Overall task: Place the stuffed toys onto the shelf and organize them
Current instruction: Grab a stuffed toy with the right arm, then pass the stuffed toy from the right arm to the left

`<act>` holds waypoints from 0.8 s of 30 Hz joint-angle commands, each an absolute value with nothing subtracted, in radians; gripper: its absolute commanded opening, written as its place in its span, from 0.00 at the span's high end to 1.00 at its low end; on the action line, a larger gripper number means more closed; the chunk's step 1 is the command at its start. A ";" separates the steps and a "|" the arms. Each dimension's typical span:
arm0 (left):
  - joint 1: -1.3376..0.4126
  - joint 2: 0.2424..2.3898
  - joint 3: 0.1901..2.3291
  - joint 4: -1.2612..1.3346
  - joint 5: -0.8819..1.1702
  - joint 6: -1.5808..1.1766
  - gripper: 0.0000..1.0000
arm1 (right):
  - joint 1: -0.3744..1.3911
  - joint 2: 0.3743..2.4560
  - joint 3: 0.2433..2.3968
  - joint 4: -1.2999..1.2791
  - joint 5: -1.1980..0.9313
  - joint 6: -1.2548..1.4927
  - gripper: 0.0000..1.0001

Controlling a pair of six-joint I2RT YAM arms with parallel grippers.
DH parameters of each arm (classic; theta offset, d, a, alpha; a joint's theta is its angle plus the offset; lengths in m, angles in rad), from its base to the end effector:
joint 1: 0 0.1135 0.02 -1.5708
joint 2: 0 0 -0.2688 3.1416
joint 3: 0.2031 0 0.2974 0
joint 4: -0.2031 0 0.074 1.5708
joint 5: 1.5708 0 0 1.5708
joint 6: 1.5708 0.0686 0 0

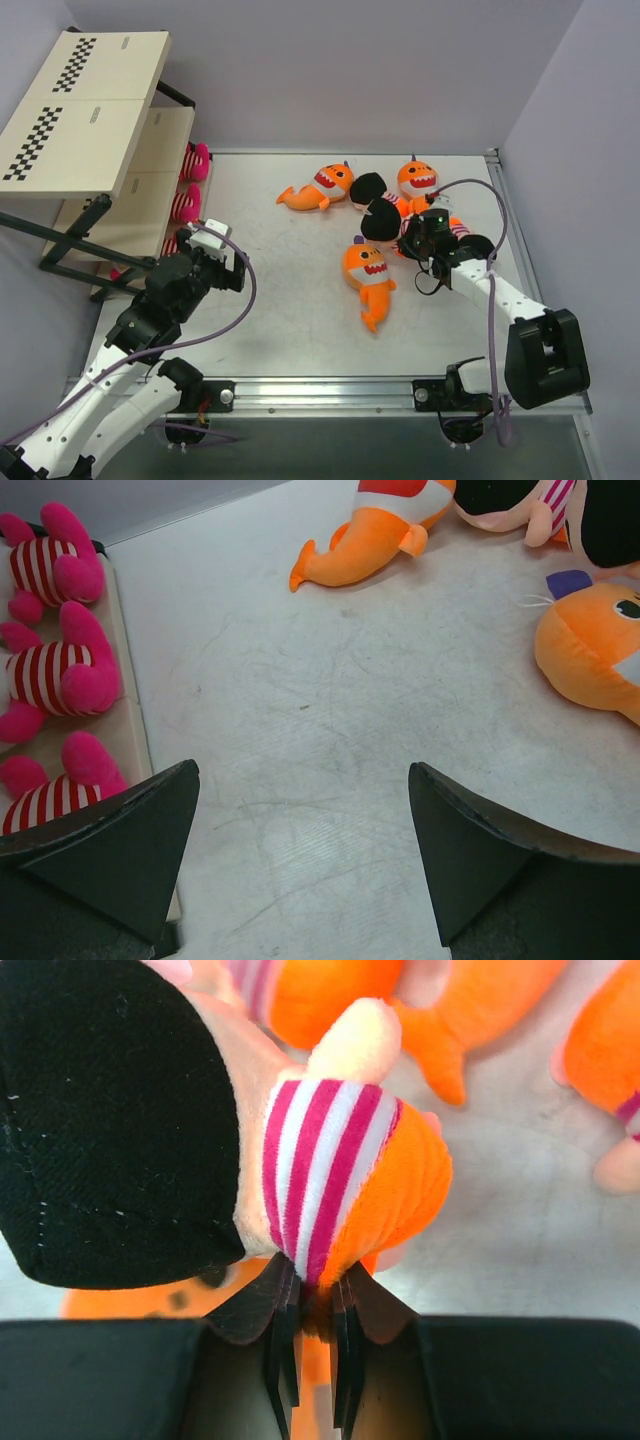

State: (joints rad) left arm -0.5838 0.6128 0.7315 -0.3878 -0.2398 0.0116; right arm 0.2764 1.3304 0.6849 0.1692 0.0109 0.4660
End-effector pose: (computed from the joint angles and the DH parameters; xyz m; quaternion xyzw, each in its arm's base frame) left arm 0.1907 -0.1065 0.3248 0.1624 0.7764 -0.0785 0.6039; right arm 0.3384 0.0952 0.1819 0.0837 0.8498 0.1844 0.4866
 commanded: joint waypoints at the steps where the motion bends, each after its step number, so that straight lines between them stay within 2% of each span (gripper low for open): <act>1: -0.577 0.610 0.738 -0.316 -0.186 0.017 0.06 | 0.273 1.233 0.784 0.086 -0.095 0.445 1.00; 5: -0.577 0.632 0.755 -0.307 -0.114 -0.032 0.06 | 0.278 1.195 0.850 0.038 -0.260 0.430 1.00; 10: -0.578 0.672 0.778 -0.265 -0.049 -0.222 0.06 | 0.363 1.170 0.891 0.021 -0.262 0.449 1.00; 15: -0.617 0.747 0.790 -0.158 0.029 -0.356 0.06 | 0.523 1.196 0.891 0.100 -0.285 0.537 1.00; 24: -0.776 0.890 0.813 -0.025 -0.095 -0.383 0.06 | 0.702 1.264 0.902 0.225 -0.255 0.586 1.00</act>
